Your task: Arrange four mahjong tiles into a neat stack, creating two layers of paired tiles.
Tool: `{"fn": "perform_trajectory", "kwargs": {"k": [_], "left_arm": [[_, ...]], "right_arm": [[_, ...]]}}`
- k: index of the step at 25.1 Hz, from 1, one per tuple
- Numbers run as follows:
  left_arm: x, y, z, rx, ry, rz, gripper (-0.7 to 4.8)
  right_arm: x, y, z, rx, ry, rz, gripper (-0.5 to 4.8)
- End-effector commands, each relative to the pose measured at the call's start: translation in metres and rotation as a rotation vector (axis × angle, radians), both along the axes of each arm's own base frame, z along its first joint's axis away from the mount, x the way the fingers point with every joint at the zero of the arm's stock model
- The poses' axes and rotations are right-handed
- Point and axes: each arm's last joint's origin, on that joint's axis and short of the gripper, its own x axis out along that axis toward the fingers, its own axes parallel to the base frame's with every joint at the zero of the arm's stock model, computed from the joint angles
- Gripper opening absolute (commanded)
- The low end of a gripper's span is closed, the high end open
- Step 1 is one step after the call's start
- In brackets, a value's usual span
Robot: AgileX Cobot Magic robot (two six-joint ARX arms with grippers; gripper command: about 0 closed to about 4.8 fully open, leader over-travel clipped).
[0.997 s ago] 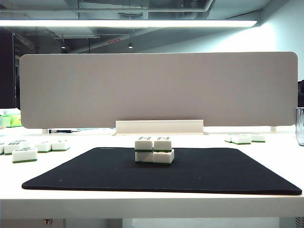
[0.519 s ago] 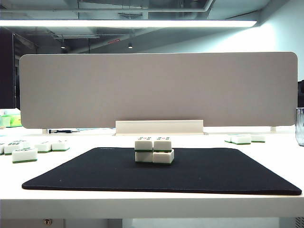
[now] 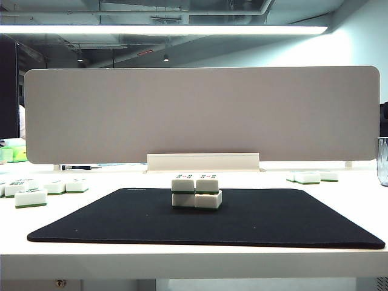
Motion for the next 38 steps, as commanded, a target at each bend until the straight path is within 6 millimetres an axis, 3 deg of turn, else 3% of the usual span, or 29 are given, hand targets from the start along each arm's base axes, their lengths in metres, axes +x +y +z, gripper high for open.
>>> {"fn": "perform_trajectory", "kwargs": {"k": [1, 15, 19, 22, 26, 33, 38], "left_arm": [[0.0, 0.0, -0.001, -0.002, 0.012, -0.003, -0.06], [0.0, 0.0, -0.001, -0.002, 0.012, -0.004, -0.06], [0.0, 0.0, -0.001, -0.002, 0.012, -0.004, -0.06], [0.0, 0.0, -0.001, -0.002, 0.012, -0.004, -0.06], [0.0, 0.0, -0.001, -0.002, 0.012, -0.003, -0.06], [0.0, 0.0, -0.001, -0.002, 0.012, -0.003, -0.06], [0.0, 0.0, -0.001, -0.002, 0.012, -0.004, -0.06]], "right_arm": [[-0.003, 0.0, 0.0, -0.001, -0.025, 0.0, -0.01], [-0.003, 0.0, 0.0, -0.001, -0.025, 0.001, -0.01], [0.005, -0.001, 0.008, -0.088, -0.18, -0.001, -0.01], [0.029, 0.0, 0.017, -0.085, -0.379, -0.032, -0.01], [0.061, -0.001, 0.009, -0.097, -0.483, -0.131, -0.01], [0.111, 0.001, -0.024, -0.015, -0.585, -0.187, -0.01], [0.137, 0.0, -0.059, 0.056, -0.572, -0.267, -0.01]]}}
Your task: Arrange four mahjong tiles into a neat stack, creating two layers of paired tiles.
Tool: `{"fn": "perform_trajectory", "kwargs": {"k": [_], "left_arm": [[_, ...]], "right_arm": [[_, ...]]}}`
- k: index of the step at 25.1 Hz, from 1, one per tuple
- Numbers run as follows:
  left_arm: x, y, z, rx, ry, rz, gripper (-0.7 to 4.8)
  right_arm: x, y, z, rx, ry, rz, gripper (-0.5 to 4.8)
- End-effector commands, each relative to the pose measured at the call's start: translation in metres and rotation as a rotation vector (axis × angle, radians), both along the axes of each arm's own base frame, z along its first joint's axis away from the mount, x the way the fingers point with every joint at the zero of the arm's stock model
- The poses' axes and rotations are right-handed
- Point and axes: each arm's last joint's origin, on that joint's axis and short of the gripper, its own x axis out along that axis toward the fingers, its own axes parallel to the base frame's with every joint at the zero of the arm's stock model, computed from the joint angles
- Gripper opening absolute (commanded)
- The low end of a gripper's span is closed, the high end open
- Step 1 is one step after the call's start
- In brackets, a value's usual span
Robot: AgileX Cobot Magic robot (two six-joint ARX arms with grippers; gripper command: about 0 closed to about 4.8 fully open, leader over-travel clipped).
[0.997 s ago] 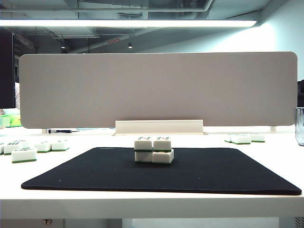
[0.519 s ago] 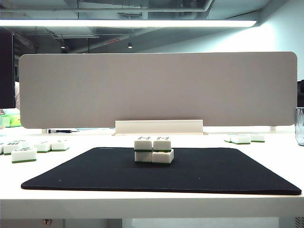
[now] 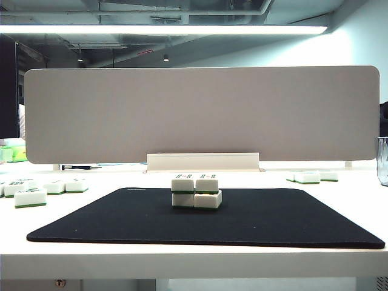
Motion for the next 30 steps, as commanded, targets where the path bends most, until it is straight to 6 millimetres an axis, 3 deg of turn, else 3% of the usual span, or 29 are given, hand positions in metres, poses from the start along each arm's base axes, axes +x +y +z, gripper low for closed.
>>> {"fn": "perform_trajectory", "kwargs": {"k": [1, 6, 14, 21, 30], "left_arm": [[0.0, 0.0, -0.002, 0.0, 0.012, -0.005, -0.06], [0.0, 0.0, -0.002, 0.0, 0.012, -0.005, -0.06], [0.0, 0.0, -0.002, 0.0, 0.012, -0.005, -0.06], [0.0, 0.0, -0.002, 0.0, 0.012, -0.005, -0.06], [0.0, 0.0, -0.002, 0.0, 0.012, -0.005, -0.06]], "right_arm": [[0.012, -0.002, -0.016, 0.104, -0.034, -0.089, -0.01], [0.027, -0.008, -0.056, 0.186, 0.075, -0.301, -0.01], [0.034, -0.008, -0.088, 0.166, 0.168, -0.327, -0.01], [0.033, -0.008, -0.103, 0.114, 0.3, -0.357, -0.01], [0.033, -0.008, -0.103, 0.077, 0.288, -0.35, -0.01]]}}
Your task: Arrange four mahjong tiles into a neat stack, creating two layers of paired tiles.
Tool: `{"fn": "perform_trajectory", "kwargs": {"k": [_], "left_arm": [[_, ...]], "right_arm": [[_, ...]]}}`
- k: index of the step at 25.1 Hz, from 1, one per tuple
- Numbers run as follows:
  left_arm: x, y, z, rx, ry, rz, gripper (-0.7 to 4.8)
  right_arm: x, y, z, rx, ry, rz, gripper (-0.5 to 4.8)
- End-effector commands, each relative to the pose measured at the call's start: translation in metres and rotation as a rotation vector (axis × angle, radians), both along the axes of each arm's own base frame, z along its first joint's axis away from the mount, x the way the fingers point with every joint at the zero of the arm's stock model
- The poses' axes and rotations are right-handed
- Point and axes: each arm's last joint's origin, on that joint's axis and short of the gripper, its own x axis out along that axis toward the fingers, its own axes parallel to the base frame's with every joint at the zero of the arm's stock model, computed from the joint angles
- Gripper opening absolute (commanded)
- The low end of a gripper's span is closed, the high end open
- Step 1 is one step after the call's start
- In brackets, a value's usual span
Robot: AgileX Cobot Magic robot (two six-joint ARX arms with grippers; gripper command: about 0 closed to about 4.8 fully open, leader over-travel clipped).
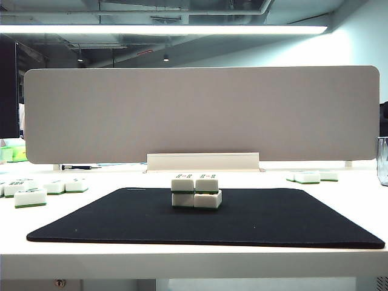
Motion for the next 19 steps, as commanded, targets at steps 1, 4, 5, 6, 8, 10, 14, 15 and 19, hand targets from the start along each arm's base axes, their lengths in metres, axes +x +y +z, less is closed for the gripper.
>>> {"fn": "perform_trajectory", "kwargs": {"k": [1, 4, 5, 6, 8, 10, 14, 15, 19], "left_arm": [[-0.0001, -0.0001, -0.0015, 0.0, 0.012, -0.005, -0.06], [-0.0001, -0.0001, -0.0015, 0.0, 0.012, -0.005, -0.06], [-0.0001, -0.0001, -0.0015, 0.0, 0.012, -0.005, -0.06], [-0.0001, -0.0001, -0.0015, 0.0, 0.012, -0.005, -0.06], [-0.0001, -0.0001, -0.0015, 0.0, 0.012, -0.005, -0.06], [-0.0001, -0.0001, -0.0015, 0.0, 0.012, -0.005, -0.06], [-0.0001, -0.0001, -0.0015, 0.0, 0.012, -0.005, -0.06], [-0.0001, -0.0001, -0.0015, 0.0, 0.012, -0.005, -0.06], [-0.0001, -0.0001, -0.0015, 0.0, 0.012, -0.005, -0.06]], "right_arm": [[-0.0003, 0.0, 0.0004, -0.005, -0.008, 0.001, -0.01], [-0.0003, 0.0, 0.0004, -0.005, -0.008, 0.001, -0.01], [-0.0003, 0.0, 0.0004, -0.005, -0.007, 0.001, -0.01], [-0.0003, 0.0, 0.0004, -0.005, -0.007, 0.001, -0.01], [-0.0003, 0.0, 0.0004, -0.005, -0.007, 0.001, -0.01], [-0.0003, 0.0, 0.0004, -0.005, -0.008, 0.001, -0.01], [-0.0003, 0.0, 0.0004, -0.005, -0.007, 0.001, -0.01], [-0.0003, 0.0, 0.0004, -0.005, -0.007, 0.001, -0.01], [-0.0003, 0.0, 0.0004, -0.005, -0.008, 0.001, -0.01]]}}
